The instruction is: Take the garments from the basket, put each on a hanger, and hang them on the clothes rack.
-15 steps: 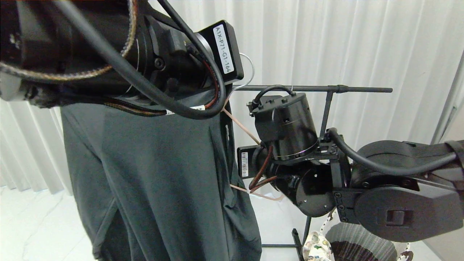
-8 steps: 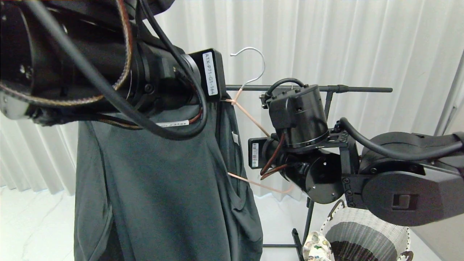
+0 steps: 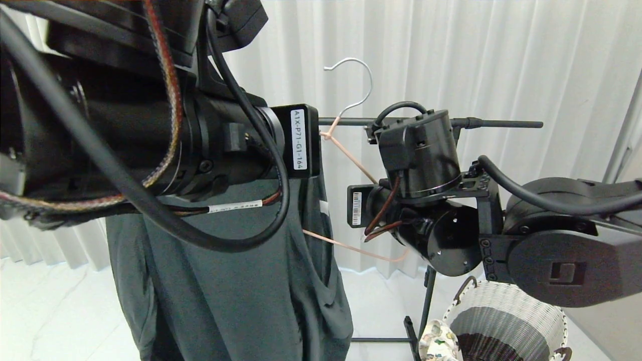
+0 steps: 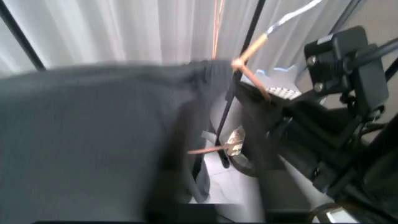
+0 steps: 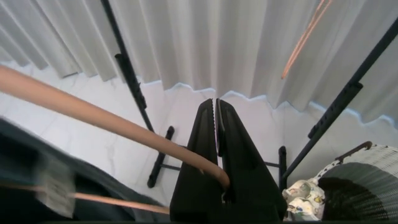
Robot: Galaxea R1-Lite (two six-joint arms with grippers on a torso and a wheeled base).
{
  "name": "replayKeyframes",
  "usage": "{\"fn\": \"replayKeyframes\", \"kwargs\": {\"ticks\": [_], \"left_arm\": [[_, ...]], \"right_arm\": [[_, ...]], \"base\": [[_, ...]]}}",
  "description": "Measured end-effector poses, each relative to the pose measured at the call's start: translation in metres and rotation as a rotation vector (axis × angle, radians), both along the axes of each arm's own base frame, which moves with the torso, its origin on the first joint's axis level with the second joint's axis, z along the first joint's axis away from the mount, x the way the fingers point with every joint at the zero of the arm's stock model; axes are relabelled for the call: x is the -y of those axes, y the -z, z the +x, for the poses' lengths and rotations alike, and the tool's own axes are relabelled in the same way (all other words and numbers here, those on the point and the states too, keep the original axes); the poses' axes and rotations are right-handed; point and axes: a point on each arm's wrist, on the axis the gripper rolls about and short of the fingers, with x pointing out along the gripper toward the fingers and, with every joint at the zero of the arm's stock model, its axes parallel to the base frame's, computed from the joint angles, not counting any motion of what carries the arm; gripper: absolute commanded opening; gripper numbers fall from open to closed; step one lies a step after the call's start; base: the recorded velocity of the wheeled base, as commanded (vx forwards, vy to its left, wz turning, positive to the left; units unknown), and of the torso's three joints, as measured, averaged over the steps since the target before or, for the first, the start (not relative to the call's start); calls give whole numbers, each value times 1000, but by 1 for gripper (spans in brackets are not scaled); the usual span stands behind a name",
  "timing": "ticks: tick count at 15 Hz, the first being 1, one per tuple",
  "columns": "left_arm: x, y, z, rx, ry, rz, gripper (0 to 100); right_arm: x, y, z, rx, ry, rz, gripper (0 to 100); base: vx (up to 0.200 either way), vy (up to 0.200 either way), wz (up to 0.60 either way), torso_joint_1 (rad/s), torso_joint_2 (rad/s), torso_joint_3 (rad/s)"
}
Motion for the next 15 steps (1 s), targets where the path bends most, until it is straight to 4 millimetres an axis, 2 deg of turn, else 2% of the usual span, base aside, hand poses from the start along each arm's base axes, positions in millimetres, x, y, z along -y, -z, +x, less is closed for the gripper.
{"fn": "replayKeyframes", "kwargs": {"ticks": [6,9,11,15], "left_arm": [[-3,0,-1,2,-9,0,100],[-11,1,-8,0,1,5,100],[-26,1,-19,19,56,54,100],[-71,-12,-30,127,307,149,100]], "right_arm": [[11,-5,10,12,45,7,0],[22,-8,18,18,85,0,0],[31,-6,22,22,93,-42,0],[45,4,15,17,71,-96,0]], "base": [[0,0,0,0,0,0],[0,0,0,0,0,0],[0,0,0,0,0,0],[0,0,0,0,0,0]]}}
